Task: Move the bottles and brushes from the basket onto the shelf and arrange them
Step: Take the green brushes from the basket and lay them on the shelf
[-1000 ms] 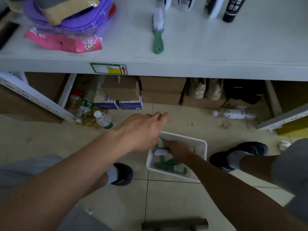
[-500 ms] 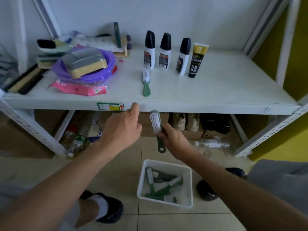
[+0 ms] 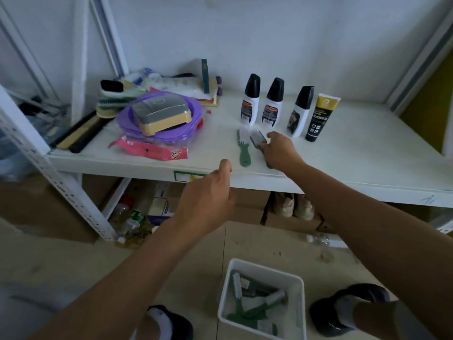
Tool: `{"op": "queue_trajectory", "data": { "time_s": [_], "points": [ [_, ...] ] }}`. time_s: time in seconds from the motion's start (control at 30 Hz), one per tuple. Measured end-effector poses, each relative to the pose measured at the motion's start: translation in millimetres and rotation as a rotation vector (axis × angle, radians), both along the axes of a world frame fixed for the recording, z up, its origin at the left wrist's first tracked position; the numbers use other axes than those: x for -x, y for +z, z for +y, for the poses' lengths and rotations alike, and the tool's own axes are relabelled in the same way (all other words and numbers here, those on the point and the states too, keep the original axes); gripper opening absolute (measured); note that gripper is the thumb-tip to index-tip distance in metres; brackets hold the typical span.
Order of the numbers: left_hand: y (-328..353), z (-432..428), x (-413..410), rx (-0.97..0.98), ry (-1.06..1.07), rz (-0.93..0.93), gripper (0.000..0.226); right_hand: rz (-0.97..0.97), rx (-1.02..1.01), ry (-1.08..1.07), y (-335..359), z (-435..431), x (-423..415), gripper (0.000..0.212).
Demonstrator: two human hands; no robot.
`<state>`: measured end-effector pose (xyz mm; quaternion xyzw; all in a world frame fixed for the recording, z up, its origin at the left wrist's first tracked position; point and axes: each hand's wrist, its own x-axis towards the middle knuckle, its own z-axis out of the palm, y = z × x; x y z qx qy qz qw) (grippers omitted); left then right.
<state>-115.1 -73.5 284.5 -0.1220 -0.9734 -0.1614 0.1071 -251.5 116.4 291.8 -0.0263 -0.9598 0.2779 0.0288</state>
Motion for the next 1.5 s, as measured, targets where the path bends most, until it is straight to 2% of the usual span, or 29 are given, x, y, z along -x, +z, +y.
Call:
{"op": "queue_trajectory", "data": {
  "time_s": [0.23, 0.4, 0.57, 0.7, 0.8, 0.93, 1.13, 1.37, 1.5],
  "points": [
    [3.3, -2.1, 5.8, -0.002, -0.023, 0.038, 0.029, 0.028, -0.065, -0.039, -7.0, -1.0, 26.2, 0.039],
    [1.5, 1.9, 5.6, 0.018, -0.045, 0.026, 0.028, 0.131, -0.155, 0.008, -7.8, 0.7, -0.2, 0.046],
    [-7.5, 7.6, -6.1, 0.078, -0.088, 0.011, 0.026, 0.298, -0.209, 0.209, -7.5, -1.8, -62.8, 0.030],
    [-24.6, 9.2, -20.8, 0.160, -0.136, -0.027, 0.029, 0.333, -0.267, 0.421, -10.5, 16.7, -104.7, 0.020],
    [-32.4, 11.4, -29.3, 0.193, -0.170, -0.051, 0.037, 0.218, -0.315, 0.455, -27.7, 30.0, -126.5, 0.015],
    [-40.9, 21.3, -34.5, 0.266, -0.206, -0.127, 0.037, 0.085, -0.409, 0.463, -71.0, 36.8, -138.2, 0.010],
    [-70.6, 35.6, -39.1, 0.347, -0.307, -0.311, 0.038, -0.056, -0.443, 0.501, -150.9, 31.4, -145.8, 0.018],
    [-101.7, 25.8, -28.8, 0.499, -0.339, -0.475, 0.064, -0.474, -0.451, 0.489, -265.0, 16.2, -156.4, 0.036],
    [-116.3, 24.7, -27.3, 0.526, -0.374, -0.519, 0.064, -0.618, -0.395, 0.395, -321.1, 6.8, -166.9, 0.026]
  ]
}}
